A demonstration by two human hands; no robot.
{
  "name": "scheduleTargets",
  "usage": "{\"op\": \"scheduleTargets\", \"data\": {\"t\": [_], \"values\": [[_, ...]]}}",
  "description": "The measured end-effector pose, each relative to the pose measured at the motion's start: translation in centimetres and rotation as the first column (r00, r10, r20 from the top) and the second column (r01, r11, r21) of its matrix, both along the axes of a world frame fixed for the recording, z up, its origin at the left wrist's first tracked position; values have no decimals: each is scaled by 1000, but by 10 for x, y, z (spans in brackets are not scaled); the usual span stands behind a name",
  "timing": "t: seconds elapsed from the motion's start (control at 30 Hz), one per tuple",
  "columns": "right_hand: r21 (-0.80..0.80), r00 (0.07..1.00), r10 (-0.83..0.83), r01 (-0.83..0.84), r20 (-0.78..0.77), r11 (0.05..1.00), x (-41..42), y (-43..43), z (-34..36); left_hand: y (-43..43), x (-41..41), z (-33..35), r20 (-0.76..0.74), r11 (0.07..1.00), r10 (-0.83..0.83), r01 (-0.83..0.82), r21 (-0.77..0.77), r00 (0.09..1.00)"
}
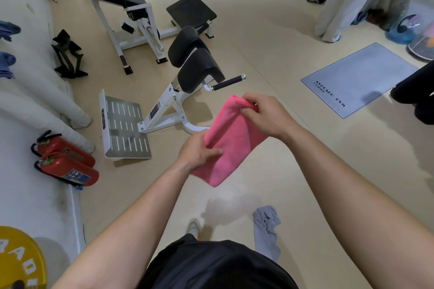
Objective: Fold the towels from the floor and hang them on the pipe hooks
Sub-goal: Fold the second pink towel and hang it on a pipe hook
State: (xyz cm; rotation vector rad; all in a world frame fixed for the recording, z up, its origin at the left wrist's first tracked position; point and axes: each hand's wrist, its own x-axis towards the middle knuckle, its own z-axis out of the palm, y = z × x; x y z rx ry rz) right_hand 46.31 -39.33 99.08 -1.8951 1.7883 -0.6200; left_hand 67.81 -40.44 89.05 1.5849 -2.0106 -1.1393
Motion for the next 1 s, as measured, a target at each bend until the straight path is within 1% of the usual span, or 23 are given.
{"op": "scheduleTargets", "data": {"t": [0.07, 0.1, 0.2, 0.33, 0.4, 0.47, 0.5, 0.53, 0.57, 0.63, 0.7, 0.73, 0.77, 0.83, 0.93, 1.0], "values": [[-36, 993, -112, 111, -39, 993, -7, -2, -4, 7, 11, -10, 78, 998, 20, -25, 59, 997], [-43, 984, -168, 165, -59, 985, -11, -4, -8, 10, 17, -15, 82, 996, 35, -42, 77, 996], [-13, 944, -312, 313, -106, 950, -23, -6, -24, 17, 37, -32, 30, 982, 110, -113, 150, 994], [62, 906, -400, 411, -139, 910, -40, -1, -56, 18, 60, -38, -104, 937, 271, -237, 257, 957], [102, 884, -450, 463, -129, 881, -47, 6, -72, 17, 67, -33, -201, 900, 380, -311, 305, 903], [141, 867, -486, 498, -109, 856, -48, 14, -86, 15, 67, -30, -297, 860, 481, -377, 345, 825], [154, 865, -494, 502, -91, 851, -46, 17, -92, 14, 65, -30, -312, 845, 516, -415, 337, 798], [162, 863, -500, 504, -69, 848, -42, 21, -97, 13, 62, -29, -296, 837, 537, -457, 300, 790], [162, 860, -507, 508, -47, 846, -38, 25, -102, 13, 57, -29, -255, 832, 551, -500, 239, 795], [159, 845, -534, 529, -13, 834, -30, 31, -109, 13, 48, -32, -118, 831, 556, -552, 68, 823], [148, 822, -569, 562, 4, 813, -24, 35, -113, 15, 40, -33, 4, 835, 548, -546, -70, 837], [133, 814, -580, 574, 12, 808, -22, 37, -113, 16, 36, -32, 26, 837, 541, -535, -116, 840], [115, 812, -583, 577, 28, 809, -18, 39, -112, 17, 30, -32, 30, 843, 528, -520, -138, 848], [102, 829, -550, 541, 101, 835, -5, 45, -107, 17, 15, -32, 5, 868, 482, -477, -135, 876], [162, 859, -456, 428, 233, 889, 23, 55, -99, 23, -14, -29, -54, 907, 411, -414, -70, 910], [203, 861, -424, 378, 282, 903, 38, 59, -101, 29, -29, -28, -121, 922, 379, -385, -34, 918]]}}
